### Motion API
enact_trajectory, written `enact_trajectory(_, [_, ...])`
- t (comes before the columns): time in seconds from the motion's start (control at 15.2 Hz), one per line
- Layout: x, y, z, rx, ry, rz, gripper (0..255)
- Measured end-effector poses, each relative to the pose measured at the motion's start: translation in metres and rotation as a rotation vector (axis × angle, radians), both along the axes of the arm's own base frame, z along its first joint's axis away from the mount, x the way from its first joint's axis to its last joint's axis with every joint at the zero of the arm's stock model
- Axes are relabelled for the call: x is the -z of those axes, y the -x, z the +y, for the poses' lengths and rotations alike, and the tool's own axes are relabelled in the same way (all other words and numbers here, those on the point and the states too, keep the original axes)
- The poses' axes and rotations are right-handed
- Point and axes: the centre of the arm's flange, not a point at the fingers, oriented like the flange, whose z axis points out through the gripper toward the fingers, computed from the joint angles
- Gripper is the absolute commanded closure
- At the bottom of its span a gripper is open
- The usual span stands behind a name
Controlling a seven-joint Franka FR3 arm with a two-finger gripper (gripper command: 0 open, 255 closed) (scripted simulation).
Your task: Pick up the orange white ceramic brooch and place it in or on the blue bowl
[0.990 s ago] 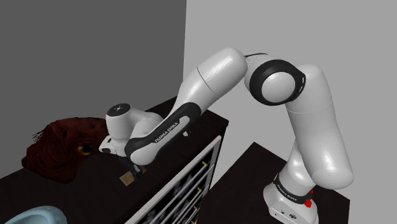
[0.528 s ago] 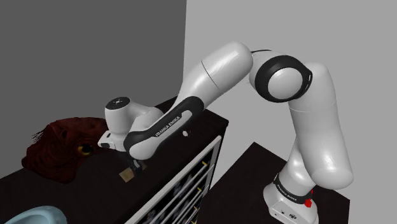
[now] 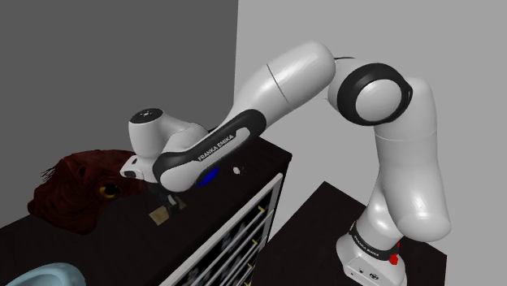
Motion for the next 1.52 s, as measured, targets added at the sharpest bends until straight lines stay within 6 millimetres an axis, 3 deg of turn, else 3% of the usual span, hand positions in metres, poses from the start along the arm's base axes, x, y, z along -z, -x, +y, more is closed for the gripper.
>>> enact_trajectory(1.25, [-0.100,-0.001,0.000,0.000,0.000,0.000,255])
enact_trajectory(1.52, [-0.107,-0.019,-0.037,0.001,0.000,0.000,255])
